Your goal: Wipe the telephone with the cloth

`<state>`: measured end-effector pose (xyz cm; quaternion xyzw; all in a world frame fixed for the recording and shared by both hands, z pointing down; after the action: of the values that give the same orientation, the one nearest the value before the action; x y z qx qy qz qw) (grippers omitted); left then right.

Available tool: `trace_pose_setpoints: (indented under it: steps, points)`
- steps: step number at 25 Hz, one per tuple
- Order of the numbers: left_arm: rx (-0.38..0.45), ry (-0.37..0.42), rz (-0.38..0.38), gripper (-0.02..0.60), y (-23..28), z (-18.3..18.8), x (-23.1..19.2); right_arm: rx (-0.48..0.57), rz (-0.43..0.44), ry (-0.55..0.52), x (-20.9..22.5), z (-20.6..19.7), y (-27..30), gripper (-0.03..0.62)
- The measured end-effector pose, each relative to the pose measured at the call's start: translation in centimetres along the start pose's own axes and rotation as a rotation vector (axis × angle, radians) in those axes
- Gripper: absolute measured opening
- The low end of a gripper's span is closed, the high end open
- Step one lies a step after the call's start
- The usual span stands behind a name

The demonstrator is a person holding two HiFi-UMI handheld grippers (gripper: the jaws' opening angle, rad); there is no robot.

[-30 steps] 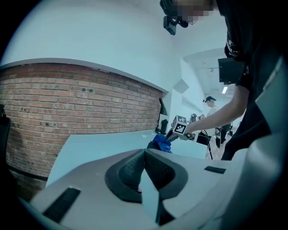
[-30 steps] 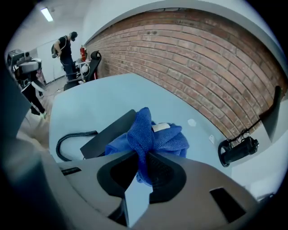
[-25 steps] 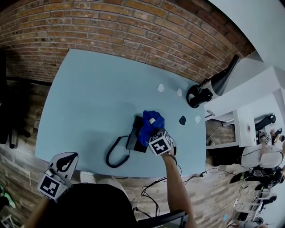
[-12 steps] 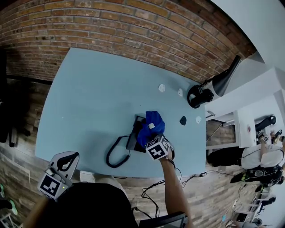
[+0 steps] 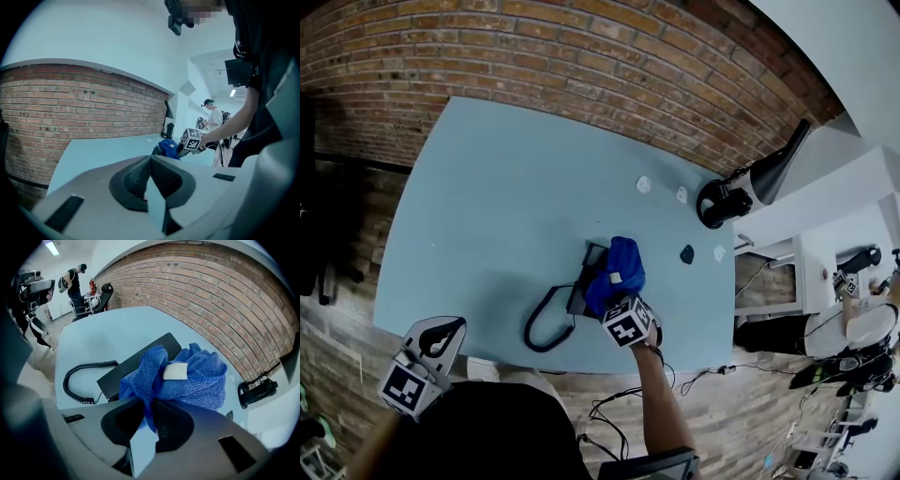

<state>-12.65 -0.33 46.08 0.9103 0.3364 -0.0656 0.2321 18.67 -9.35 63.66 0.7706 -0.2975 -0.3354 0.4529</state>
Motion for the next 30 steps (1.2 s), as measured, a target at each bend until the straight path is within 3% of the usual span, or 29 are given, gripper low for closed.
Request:
trace_pose_setpoints:
  steps: [18,20,23,25,30]
  points:
    - [0.002,-0.006,-0.019,0.015,0.5,-0.3,0.0,-0.019,0.092,0.039,-6.0,-2.0,0.6,0.071]
    - [0.004,-0.002,-0.023,0.015,0.6,-0.2,0.1,-0.039,0.148,0.033,-7.2,-2.3,0.6,0.071]
    - [0.003,0.0,-0.027,0.015,0.7,-0.3,0.2,-0.082,0.327,-0.038,-10.7,-3.5,0.1,0.071]
    - [-0.002,0.003,-0.028,0.015,0.6,-0.2,0.3,-0.015,0.401,-0.088,-12.2,-2.9,-1.6,0.071]
    - [-0.009,-0.003,-0.025,0.015,0.5,-0.3,0.2,0.372,0.549,-0.052,-10.7,3.2,-9.7,0.071]
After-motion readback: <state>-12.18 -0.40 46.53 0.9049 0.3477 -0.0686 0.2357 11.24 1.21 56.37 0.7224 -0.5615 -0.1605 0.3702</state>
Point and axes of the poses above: the fingertips, and each gripper's own axes: y forward along the fingers, x to its right, z out of its top, the point moved 1 cm from there along -y, backward along the fingers, and after that the axes turned 9 degrees about -y, right-handed, at the moved point
